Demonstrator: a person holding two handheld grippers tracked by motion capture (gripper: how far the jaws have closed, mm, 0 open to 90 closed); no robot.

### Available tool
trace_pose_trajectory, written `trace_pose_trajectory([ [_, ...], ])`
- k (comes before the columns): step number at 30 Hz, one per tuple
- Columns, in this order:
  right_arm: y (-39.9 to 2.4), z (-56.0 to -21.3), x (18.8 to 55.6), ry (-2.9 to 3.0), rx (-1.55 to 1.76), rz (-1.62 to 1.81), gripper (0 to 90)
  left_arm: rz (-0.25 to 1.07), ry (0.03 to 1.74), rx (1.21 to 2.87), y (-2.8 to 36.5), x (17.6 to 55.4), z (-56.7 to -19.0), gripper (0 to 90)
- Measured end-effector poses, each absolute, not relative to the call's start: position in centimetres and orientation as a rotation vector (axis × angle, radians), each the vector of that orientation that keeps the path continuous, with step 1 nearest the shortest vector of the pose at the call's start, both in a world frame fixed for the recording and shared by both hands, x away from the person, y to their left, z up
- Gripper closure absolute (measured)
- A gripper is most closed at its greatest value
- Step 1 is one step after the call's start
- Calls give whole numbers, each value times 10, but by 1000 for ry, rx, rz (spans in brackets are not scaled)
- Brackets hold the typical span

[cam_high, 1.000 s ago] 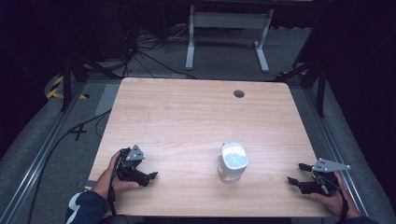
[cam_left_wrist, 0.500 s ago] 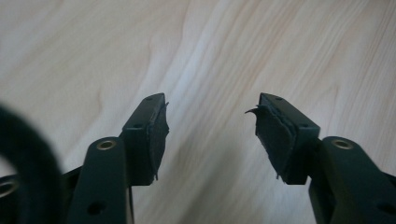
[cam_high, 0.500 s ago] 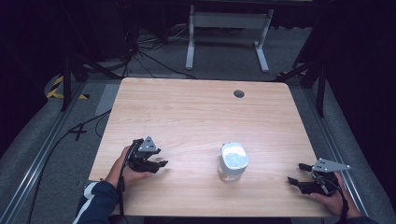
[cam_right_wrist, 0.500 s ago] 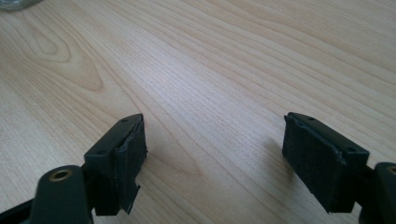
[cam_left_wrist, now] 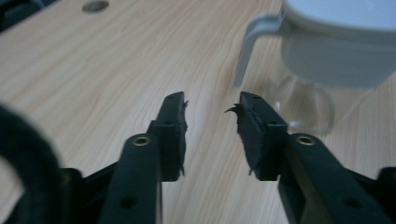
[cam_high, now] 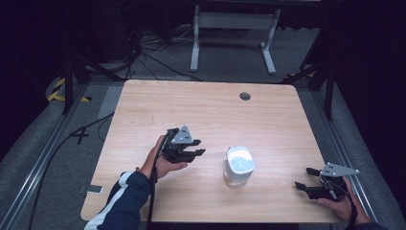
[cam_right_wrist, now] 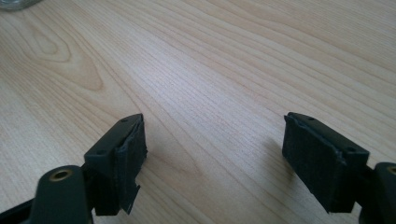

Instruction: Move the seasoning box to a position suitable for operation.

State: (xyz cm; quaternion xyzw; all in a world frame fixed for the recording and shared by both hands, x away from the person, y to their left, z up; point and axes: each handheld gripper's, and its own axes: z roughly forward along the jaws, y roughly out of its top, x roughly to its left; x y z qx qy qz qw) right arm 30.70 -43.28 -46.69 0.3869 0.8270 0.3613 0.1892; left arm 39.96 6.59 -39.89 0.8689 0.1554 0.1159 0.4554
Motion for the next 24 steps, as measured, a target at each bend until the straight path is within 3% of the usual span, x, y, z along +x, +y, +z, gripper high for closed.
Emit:
trace_pose_trajectory([
  [3, -433, -467, 307, 2326, 1087, 1015, 216, 278, 310, 2134, 53, 399, -390, 812],
  [7, -433, -467, 307, 2326, 1088, 1016, 216, 273, 270, 2091, 39, 400, -379, 884],
  [24, -433, -467, 307, 2326, 1089, 1016, 216, 211, 168, 2073, -1, 397, -367, 894],
])
